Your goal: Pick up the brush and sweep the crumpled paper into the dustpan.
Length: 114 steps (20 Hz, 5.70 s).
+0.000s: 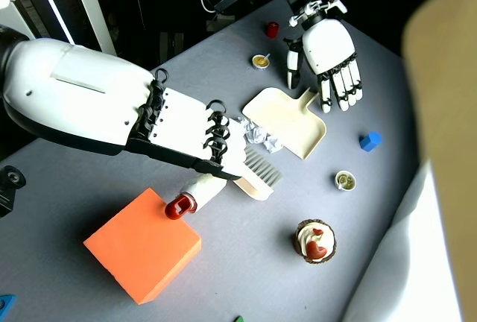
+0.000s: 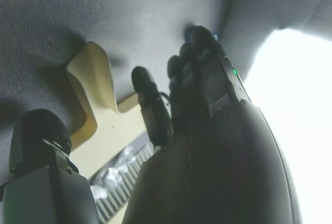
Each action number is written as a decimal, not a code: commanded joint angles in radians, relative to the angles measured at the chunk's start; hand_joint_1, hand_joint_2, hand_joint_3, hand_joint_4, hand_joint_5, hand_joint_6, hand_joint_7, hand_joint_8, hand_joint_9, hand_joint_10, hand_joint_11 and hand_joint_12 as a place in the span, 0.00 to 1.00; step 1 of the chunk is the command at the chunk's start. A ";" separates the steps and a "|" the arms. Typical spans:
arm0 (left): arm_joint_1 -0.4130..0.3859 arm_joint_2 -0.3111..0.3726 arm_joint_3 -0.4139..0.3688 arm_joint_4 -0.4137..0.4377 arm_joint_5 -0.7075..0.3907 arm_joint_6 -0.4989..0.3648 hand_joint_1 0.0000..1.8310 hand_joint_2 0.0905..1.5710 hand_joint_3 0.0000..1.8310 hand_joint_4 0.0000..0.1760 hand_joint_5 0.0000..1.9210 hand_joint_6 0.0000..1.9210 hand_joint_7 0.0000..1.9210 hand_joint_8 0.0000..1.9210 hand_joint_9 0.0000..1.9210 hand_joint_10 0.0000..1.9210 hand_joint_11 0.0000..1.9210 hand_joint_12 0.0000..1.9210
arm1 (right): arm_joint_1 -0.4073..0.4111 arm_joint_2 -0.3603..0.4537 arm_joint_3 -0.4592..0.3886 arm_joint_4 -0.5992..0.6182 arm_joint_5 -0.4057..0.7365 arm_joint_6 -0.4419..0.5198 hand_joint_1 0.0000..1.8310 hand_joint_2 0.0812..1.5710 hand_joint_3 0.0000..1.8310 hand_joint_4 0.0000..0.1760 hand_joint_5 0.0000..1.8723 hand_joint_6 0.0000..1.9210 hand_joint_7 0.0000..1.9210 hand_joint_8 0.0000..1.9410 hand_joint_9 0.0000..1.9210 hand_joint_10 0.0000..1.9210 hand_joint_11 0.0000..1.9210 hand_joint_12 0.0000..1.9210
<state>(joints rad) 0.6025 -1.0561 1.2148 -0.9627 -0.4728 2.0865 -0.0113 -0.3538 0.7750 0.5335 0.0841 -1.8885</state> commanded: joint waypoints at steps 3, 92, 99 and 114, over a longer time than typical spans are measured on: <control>0.000 0.003 -0.002 0.013 -0.100 0.012 0.59 0.71 0.00 0.00 0.49 0.51 0.16 0.00 0.13 0.01 0.11 0.09 | 0.020 0.012 0.023 -0.343 0.080 0.377 0.00 0.58 0.00 0.00 0.02 0.01 0.04 0.00 0.05 0.00 0.05 0.02; -0.207 -0.089 0.132 0.036 -0.012 0.094 0.60 0.69 0.00 0.00 0.52 0.50 0.18 0.00 0.14 0.00 0.07 0.29 | -0.280 -0.757 0.309 -2.472 -1.325 2.366 0.63 0.58 0.00 0.00 0.03 0.00 0.01 0.00 0.02 0.00 0.06 0.00; -0.208 -0.087 0.131 0.036 -0.010 0.094 0.60 0.69 0.00 0.00 0.53 0.49 0.19 0.00 0.16 0.00 0.07 0.29 | -0.288 -0.767 0.321 -2.478 -1.322 2.368 0.65 0.58 0.00 0.00 0.07 0.00 0.03 0.00 0.04 0.00 0.07 0.01; -0.209 -0.083 0.128 0.032 -0.011 0.094 0.59 0.69 0.00 0.17 0.51 0.50 0.18 0.00 0.12 0.01 0.01 0.28 | -0.275 -0.746 0.298 -2.520 -1.322 2.395 0.77 0.69 0.00 1.00 0.59 1.00 0.62 1.00 0.69 1.00 0.75 1.00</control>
<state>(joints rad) 0.4049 -1.1542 1.3437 -0.9585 -0.3969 2.1731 -0.3069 -1.1107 1.0740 -1.8904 -1.1687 0.5140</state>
